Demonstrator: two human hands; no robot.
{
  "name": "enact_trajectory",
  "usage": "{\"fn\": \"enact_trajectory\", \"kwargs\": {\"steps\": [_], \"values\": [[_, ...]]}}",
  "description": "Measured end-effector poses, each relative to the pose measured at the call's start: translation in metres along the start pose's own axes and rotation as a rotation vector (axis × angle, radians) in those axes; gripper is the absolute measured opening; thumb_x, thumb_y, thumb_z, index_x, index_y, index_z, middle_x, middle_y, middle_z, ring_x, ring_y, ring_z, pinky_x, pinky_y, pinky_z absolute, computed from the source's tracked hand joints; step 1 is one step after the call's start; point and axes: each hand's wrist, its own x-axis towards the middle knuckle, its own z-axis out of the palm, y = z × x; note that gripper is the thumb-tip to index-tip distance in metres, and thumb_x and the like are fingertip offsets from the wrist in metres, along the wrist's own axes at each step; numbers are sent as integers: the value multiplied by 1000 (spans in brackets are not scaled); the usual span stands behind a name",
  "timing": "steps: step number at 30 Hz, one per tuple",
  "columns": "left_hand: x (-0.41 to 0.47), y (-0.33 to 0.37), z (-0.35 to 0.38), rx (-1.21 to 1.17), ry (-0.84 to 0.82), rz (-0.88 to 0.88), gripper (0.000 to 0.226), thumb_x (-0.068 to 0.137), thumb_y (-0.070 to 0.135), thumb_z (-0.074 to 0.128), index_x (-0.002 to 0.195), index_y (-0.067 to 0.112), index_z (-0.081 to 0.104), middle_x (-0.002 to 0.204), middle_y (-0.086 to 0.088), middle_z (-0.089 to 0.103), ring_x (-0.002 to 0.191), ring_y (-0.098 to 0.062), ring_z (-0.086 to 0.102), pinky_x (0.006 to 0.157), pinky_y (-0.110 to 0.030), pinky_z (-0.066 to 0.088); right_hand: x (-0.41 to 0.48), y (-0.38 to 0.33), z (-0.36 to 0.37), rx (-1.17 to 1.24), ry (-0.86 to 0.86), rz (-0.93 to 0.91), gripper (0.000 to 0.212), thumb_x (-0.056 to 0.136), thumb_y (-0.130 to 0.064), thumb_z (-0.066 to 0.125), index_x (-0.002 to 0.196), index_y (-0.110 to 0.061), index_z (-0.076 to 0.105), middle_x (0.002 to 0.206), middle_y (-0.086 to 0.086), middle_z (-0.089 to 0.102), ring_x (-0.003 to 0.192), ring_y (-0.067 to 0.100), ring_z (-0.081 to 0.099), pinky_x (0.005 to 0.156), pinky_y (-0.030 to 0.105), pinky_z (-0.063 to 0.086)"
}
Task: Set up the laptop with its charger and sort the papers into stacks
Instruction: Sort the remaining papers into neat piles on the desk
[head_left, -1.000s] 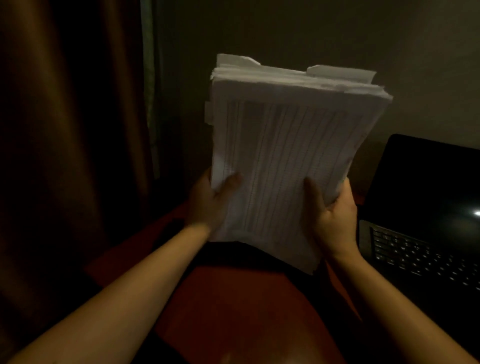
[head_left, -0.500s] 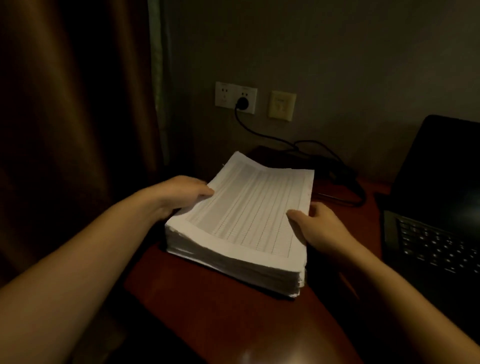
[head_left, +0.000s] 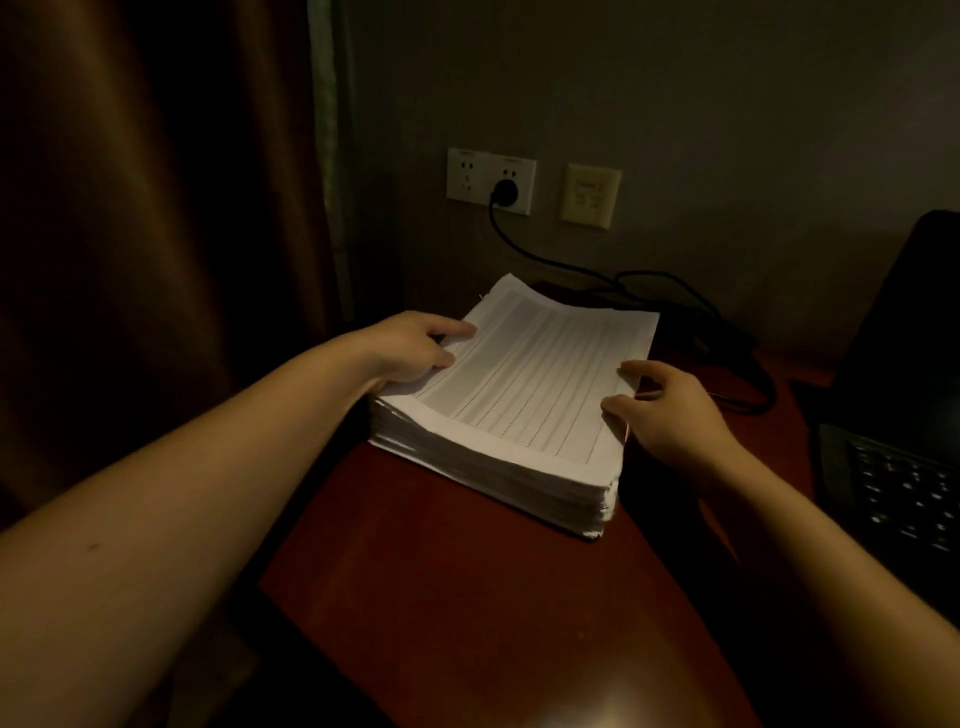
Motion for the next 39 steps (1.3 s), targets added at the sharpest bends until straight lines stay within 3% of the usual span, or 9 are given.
{"fn": "enact_trajectory", "kwargs": {"steps": [5, 10, 15, 17, 19, 22, 26, 32, 39], "values": [[16, 4, -3, 132, 7, 4, 50, 101, 13, 57, 144, 39, 51, 143, -2, 52, 116, -20, 57, 97, -32, 50, 12, -1, 4, -96, -18, 10, 66, 87, -18, 71, 147, -23, 43, 142, 8, 51, 97, 21, 66, 69, 30, 59], [25, 6, -5, 266, -27, 2, 58, 99, 12, 56, 150, 35, 43, 148, -3, 47, 124, -22, 53, 97, -32, 45, 21, -13, 12, -165, -53, 30, 57, 91, -22, 66, 143, -15, 43, 126, 8, 55, 85, 18, 66, 55, 22, 51], [23, 12, -6, 367, -72, -21, 60, 96, 19, 56, 150, 38, 40, 149, -4, 45, 121, -23, 52, 91, -33, 45, 23, -15, 15, -251, -72, 36, 70, 91, -30, 66, 150, -16, 33, 138, 11, 51, 86, 18, 64, 54, 21, 48], [18, 19, -2, 464, -78, -21, 58, 98, 28, 54, 153, 34, 35, 152, -5, 42, 127, -25, 49, 96, -35, 41, 19, -17, 15, -322, -119, 41, 80, 85, -46, 66, 150, -19, 30, 137, 13, 50, 89, 21, 63, 65, 29, 55], [14, 25, 7, 568, -77, -33, 58, 100, 37, 49, 155, 28, 30, 153, -7, 40, 134, -29, 44, 105, -42, 37, 14, -19, 12, -425, -152, 54, 91, 73, -64, 61, 148, -24, 30, 139, 16, 46, 108, 31, 59, 88, 45, 55], [6, 39, 27, 817, -4, -26, 59, 100, 41, 42, 154, 24, 28, 153, -14, 36, 138, -38, 35, 112, -56, 24, 7, -17, 0, -525, -170, 52, 84, 77, -64, 62, 146, -26, 33, 145, 15, 40, 127, 38, 45, 103, 53, 44], [-13, 71, 68, 876, 32, 122, 62, 100, 48, 41, 156, 24, 28, 160, -13, 30, 144, -37, 27, 116, -58, 22, -7, -5, -35, -574, -122, 52, 96, 78, -67, 64, 154, -25, 25, 155, 14, 34, 135, 39, 42, 106, 53, 43], [-51, 142, 157, 872, -108, 268, 68, 101, 63, 30, 158, 28, 23, 163, -10, 28, 148, -36, 27, 117, -58, 25, -44, 46, -116, -738, 43, 145, 90, 85, -63, 62, 156, -27, 21, 158, 13, 28, 142, 38, 31, 112, 54, 36], [-98, 239, 292, 855, -162, 551, 63, 100, 63, 34, 151, 26, 37, 148, -9, 46, 135, -34, 42, 107, -53, 33, -121, 128, -245, -807, 201, 203, 72, 87, -54, 62, 148, -26, 36, 141, 10, 47, 129, 34, 44, 106, 54, 40]]}}
